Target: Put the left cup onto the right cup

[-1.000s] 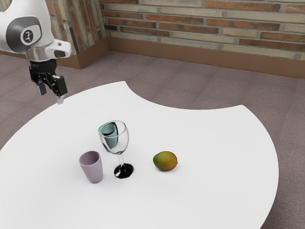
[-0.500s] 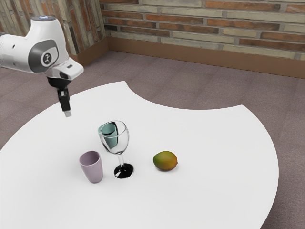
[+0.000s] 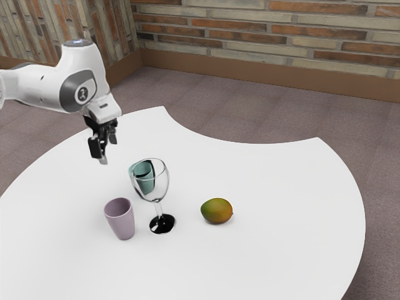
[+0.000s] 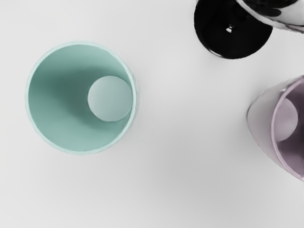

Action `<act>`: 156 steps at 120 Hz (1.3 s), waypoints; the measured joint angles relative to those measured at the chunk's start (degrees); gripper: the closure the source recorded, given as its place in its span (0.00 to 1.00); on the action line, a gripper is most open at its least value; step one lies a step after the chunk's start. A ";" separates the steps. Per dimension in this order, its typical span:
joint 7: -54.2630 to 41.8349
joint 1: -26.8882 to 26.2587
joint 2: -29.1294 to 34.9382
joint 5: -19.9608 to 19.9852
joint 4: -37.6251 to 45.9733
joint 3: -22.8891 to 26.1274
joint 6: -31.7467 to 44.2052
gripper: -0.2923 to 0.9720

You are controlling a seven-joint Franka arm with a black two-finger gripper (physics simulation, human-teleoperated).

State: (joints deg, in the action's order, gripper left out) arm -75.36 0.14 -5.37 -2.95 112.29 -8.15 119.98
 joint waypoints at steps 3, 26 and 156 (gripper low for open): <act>-0.73 -0.32 0.00 0.39 0.59 0.38 0.33 0.23; -5.12 -0.93 0.51 1.86 3.58 1.48 2.50 0.23; -15.53 -0.50 -13.23 3.18 -1.89 2.27 9.04 0.24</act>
State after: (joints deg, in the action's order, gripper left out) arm -90.89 -0.36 -18.60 0.23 110.40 -5.89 129.02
